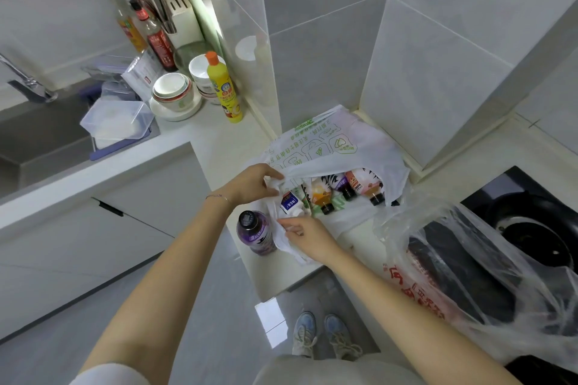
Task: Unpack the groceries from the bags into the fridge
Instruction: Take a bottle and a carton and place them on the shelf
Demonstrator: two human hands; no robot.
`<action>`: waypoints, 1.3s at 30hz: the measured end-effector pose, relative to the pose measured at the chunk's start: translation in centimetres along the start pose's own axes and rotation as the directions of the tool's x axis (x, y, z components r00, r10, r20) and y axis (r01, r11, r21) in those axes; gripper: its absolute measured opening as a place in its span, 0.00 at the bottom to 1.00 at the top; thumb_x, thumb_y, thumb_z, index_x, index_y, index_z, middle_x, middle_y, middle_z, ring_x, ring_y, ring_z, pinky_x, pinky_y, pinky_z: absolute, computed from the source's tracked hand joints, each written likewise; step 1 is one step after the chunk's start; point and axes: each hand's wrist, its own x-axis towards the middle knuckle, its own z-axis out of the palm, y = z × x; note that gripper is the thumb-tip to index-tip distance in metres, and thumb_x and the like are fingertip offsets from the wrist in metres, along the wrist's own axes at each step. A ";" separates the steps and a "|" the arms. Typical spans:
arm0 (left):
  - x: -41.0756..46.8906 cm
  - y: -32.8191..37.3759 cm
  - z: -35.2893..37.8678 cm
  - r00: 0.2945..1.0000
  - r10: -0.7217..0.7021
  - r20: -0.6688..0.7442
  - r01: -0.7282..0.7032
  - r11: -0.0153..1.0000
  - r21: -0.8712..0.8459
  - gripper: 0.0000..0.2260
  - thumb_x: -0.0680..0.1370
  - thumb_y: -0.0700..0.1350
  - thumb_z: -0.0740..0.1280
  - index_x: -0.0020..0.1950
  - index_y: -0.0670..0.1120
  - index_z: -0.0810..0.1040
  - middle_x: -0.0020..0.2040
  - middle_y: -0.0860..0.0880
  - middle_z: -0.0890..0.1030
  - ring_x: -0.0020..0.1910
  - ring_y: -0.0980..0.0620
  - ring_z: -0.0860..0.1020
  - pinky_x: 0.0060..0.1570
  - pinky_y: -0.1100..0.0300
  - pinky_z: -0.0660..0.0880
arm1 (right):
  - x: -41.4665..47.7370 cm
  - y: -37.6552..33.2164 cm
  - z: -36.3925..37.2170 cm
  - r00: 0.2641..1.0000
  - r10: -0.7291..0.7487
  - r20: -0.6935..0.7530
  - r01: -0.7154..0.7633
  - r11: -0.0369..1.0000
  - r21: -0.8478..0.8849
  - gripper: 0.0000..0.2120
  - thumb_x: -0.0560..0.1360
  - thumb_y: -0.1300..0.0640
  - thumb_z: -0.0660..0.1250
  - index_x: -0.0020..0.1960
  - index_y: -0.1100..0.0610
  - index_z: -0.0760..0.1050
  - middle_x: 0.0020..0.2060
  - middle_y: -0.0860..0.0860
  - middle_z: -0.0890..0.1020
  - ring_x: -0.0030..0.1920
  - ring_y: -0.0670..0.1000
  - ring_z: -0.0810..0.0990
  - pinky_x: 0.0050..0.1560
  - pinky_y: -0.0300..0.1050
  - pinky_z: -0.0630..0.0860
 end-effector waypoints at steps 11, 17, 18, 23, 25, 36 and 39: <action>1.3 -3.7 1.8 0.995 0.083 -0.049 -0.072 0.979 0.191 0.31 0.66 0.57 0.78 0.66 0.52 0.74 0.66 0.49 0.70 0.63 0.46 0.67 0.63 0.49 0.68 | 0.9 1.1 -0.3 0.975 0.008 -0.220 -0.007 1.000 0.006 0.15 0.78 0.62 0.64 0.64 0.56 0.77 0.56 0.51 0.81 0.52 0.46 0.79 0.57 0.42 0.77; 0.8 -5.7 3.2 0.996 0.076 -0.045 -0.066 0.979 0.193 0.35 0.67 0.55 0.77 0.72 0.56 0.68 0.73 0.48 0.61 0.73 0.46 0.57 0.69 0.48 0.59 | 3.2 1.6 -1.3 0.942 0.072 -0.327 -0.080 0.997 -0.011 0.23 0.72 0.52 0.72 0.65 0.55 0.73 0.57 0.51 0.77 0.56 0.49 0.76 0.55 0.43 0.74; 0.7 -5.9 3.5 0.997 0.072 -0.042 -0.063 0.981 0.185 0.36 0.67 0.55 0.77 0.72 0.57 0.67 0.74 0.48 0.61 0.73 0.47 0.57 0.69 0.48 0.58 | 3.5 1.6 -1.2 0.953 0.087 -0.289 -0.101 0.994 -0.033 0.24 0.72 0.51 0.72 0.66 0.55 0.72 0.58 0.51 0.77 0.56 0.50 0.75 0.54 0.42 0.72; 0.4 -6.3 4.0 0.995 0.076 -0.058 -0.065 0.983 0.171 0.36 0.68 0.52 0.77 0.74 0.56 0.66 0.75 0.48 0.62 0.74 0.46 0.58 0.69 0.48 0.58 | 4.5 1.5 -0.4 0.965 0.160 -0.209 -0.156 0.987 0.035 0.25 0.73 0.51 0.71 0.67 0.56 0.71 0.56 0.51 0.80 0.55 0.51 0.78 0.56 0.45 0.74; 0.5 -6.4 4.1 0.995 0.075 -0.060 -0.064 0.984 0.167 0.36 0.69 0.52 0.77 0.74 0.56 0.65 0.75 0.48 0.62 0.74 0.47 0.58 0.69 0.48 0.59 | 4.7 1.5 -0.2 0.959 0.170 -0.227 -0.167 0.985 0.034 0.23 0.73 0.52 0.71 0.64 0.57 0.72 0.53 0.52 0.81 0.53 0.51 0.79 0.53 0.45 0.75; 0.5 -6.4 3.1 0.995 0.057 -0.083 -0.061 0.997 -0.052 0.31 0.70 0.54 0.76 0.71 0.58 0.69 0.71 0.51 0.68 0.71 0.50 0.65 0.71 0.48 0.63 | 2.5 -2.8 -6.3 0.871 0.036 -0.490 -0.019 0.999 0.041 0.27 0.69 0.54 0.75 0.64 0.54 0.69 0.58 0.51 0.68 0.55 0.46 0.71 0.55 0.38 0.68; -0.5 -5.3 1.8 0.992 0.074 -0.102 -0.086 0.989 -0.119 0.29 0.71 0.51 0.76 0.69 0.56 0.70 0.67 0.54 0.70 0.68 0.53 0.68 0.70 0.55 0.63 | 1.4 -4.6 -7.5 0.854 -0.049 -0.517 0.062 0.998 0.009 0.31 0.68 0.54 0.77 0.67 0.54 0.67 0.58 0.48 0.67 0.58 0.46 0.70 0.59 0.40 0.70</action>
